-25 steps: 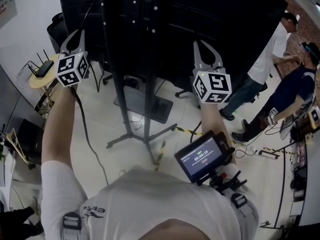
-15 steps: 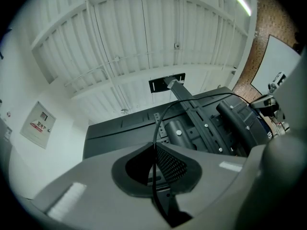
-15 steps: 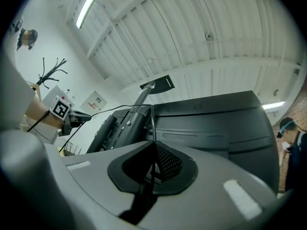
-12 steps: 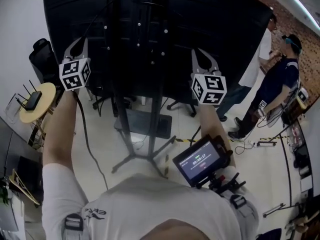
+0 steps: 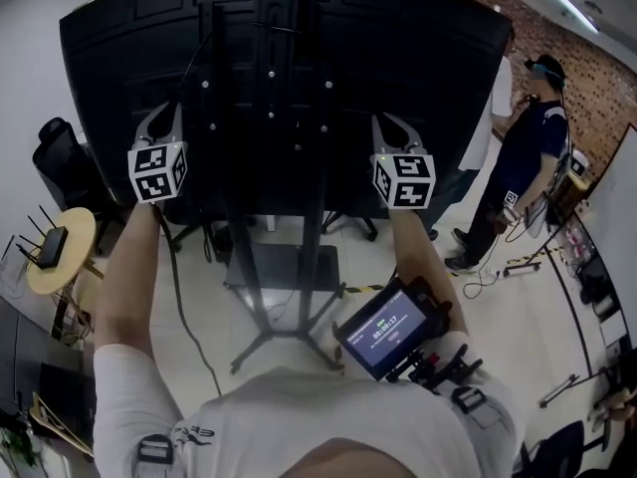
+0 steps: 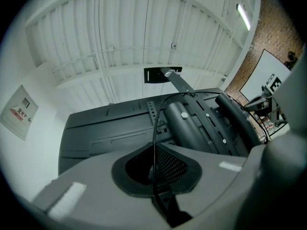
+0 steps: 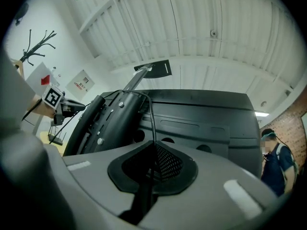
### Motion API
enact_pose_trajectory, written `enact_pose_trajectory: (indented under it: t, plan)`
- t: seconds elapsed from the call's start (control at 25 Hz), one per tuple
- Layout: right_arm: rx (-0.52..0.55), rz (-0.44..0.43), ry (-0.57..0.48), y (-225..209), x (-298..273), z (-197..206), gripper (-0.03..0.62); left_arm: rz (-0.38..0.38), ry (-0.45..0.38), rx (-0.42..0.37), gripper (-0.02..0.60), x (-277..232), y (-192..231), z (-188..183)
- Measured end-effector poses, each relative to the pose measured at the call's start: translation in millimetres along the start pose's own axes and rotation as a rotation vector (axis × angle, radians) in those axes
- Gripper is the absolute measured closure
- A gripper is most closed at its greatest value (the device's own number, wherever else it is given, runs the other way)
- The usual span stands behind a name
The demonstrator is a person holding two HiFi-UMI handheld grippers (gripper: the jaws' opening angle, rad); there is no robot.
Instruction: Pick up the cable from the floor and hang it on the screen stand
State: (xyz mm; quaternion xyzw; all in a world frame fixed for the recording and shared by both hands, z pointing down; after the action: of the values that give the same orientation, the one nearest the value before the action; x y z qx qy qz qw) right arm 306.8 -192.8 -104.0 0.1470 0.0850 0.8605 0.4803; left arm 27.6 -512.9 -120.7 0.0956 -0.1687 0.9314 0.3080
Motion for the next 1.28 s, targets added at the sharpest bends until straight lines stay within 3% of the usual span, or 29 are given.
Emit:
enact_pose_trajectory:
  t: [0.64,1.28]
  plan:
    - [0.052,-0.042,0.119,15.8,-11.3,36.1,0.566,0.084,0.04,-0.038,0.56,-11.2,-31.4,32.0]
    - [0.022,-0.125,0.089,32.0,-1.3,51.5,0.566,0.055,-0.011,0.012,0.56,6.1,-38.7,36.9]
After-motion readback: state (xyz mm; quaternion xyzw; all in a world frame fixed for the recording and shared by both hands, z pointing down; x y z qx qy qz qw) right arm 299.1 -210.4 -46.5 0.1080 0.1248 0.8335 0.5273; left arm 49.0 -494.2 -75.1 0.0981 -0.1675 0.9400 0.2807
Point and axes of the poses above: the fingertips, and each gripper's own axes: x backward along the fingers, y to its left, z out of its underside, the point moved 7 cm from there along x, backward along the fingers, and after that the axes turned 6 degrees about y, right-handed, at the moved point
